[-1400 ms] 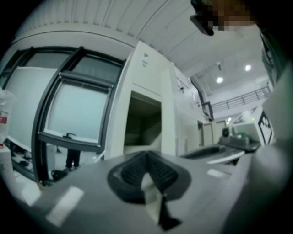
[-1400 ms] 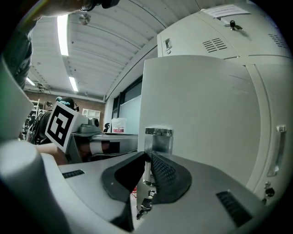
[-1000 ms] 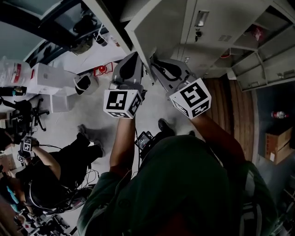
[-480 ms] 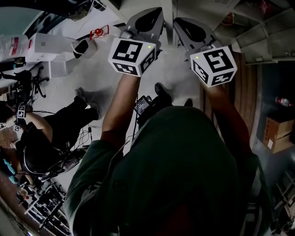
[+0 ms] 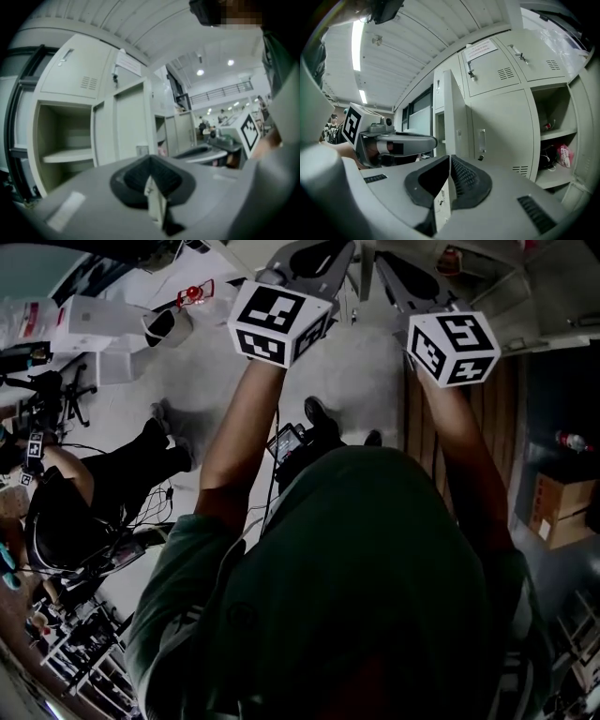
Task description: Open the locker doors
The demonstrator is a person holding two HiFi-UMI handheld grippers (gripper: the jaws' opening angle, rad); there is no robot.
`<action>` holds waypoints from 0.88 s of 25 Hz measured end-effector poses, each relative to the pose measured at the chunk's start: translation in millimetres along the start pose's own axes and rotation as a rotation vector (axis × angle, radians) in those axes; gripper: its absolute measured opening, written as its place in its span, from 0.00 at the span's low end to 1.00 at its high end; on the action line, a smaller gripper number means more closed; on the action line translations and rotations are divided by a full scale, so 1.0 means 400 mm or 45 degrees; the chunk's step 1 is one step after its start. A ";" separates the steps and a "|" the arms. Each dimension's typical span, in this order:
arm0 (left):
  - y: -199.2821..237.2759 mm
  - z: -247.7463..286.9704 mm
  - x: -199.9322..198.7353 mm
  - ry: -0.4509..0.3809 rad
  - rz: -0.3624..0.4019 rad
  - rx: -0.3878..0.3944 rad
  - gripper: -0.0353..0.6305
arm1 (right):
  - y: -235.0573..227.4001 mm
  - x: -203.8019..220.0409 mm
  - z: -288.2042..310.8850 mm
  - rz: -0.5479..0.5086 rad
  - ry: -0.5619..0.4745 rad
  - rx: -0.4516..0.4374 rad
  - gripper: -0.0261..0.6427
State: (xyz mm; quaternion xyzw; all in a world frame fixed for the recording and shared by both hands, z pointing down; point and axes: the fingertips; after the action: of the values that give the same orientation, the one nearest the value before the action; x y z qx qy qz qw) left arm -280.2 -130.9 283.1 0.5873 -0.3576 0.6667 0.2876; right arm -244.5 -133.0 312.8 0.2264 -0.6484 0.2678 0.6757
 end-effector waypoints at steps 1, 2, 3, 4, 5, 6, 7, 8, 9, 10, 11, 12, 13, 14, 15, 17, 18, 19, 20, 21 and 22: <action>-0.009 -0.009 -0.004 0.000 0.010 0.004 0.03 | 0.001 -0.004 -0.010 0.002 -0.008 -0.005 0.06; -0.020 -0.020 -0.010 -0.003 0.022 0.005 0.03 | 0.003 -0.010 -0.024 0.002 -0.018 -0.010 0.06; -0.033 -0.032 -0.019 -0.008 0.035 0.006 0.03 | 0.004 -0.017 -0.042 0.000 -0.031 -0.015 0.05; -0.049 -0.044 -0.031 -0.017 0.052 0.006 0.03 | 0.004 -0.025 -0.063 -0.004 -0.045 -0.021 0.05; -0.065 -0.055 -0.043 -0.027 0.069 0.006 0.03 | 0.004 -0.034 -0.084 -0.009 -0.061 -0.027 0.05; -0.080 -0.068 -0.055 -0.036 0.085 0.006 0.03 | 0.005 -0.043 -0.106 -0.013 -0.075 -0.034 0.05; -0.094 -0.083 -0.068 -0.043 0.099 0.006 0.03 | 0.009 -0.052 -0.127 -0.015 -0.086 -0.044 0.05; -0.108 -0.100 -0.080 -0.049 0.111 0.005 0.03 | 0.015 -0.063 -0.149 -0.013 -0.095 -0.057 0.05; -0.121 -0.119 -0.093 -0.055 0.121 0.001 0.03 | 0.023 -0.075 -0.172 -0.011 -0.102 -0.072 0.05; -0.131 -0.139 -0.107 -0.060 0.128 -0.005 0.03 | 0.033 -0.088 -0.194 -0.009 -0.109 -0.088 0.05; -0.139 -0.160 -0.120 -0.066 0.133 -0.015 0.03 | 0.043 -0.102 -0.214 -0.006 -0.115 -0.104 0.05; -0.143 -0.181 -0.133 -0.069 0.135 -0.029 0.03 | 0.052 -0.115 -0.232 -0.004 -0.120 -0.120 0.05; -0.146 -0.201 -0.145 -0.071 0.132 -0.046 0.03 | 0.059 -0.127 -0.250 -0.001 -0.124 -0.136 0.05; -0.148 -0.220 -0.157 -0.077 0.129 -0.063 0.03 | 0.065 -0.138 -0.267 0.002 -0.127 -0.151 0.05; -0.151 -0.237 -0.168 -0.084 0.126 -0.080 0.03 | 0.070 -0.148 -0.283 0.008 -0.131 -0.167 0.05; -0.156 -0.270 -0.182 -0.091 0.117 -0.114 0.03 | 0.076 -0.166 -0.316 0.020 -0.144 -0.196 0.05; -0.163 -0.286 -0.193 -0.115 0.105 -0.123 0.03 | 0.078 -0.174 -0.333 0.024 -0.150 -0.209 0.05; -0.172 -0.302 -0.207 -0.150 0.093 -0.126 0.03 | 0.082 -0.179 -0.350 0.026 -0.155 -0.221 0.05; -0.182 -0.319 -0.217 -0.175 0.085 -0.126 0.03 | 0.086 -0.184 -0.366 0.024 -0.157 -0.234 0.05; -0.190 -0.338 -0.220 -0.182 0.080 -0.130 0.03 | 0.092 -0.186 -0.382 0.019 -0.156 -0.248 0.05; -0.196 -0.357 -0.217 -0.175 0.074 -0.138 0.03 | 0.098 -0.186 -0.398 0.007 -0.153 -0.264 0.05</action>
State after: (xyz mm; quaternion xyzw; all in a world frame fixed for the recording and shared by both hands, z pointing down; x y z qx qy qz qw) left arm -287.1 33.7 200.4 0.6047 -0.4289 0.6125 0.2741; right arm -151.2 -4.4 227.8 0.1691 -0.7125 0.1874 0.6547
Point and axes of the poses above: the fingertips, and each gripper's own axes: z forward along the fingers, y to its left, x out of its underside, and after that the axes turned 2 degrees about -y, right-handed
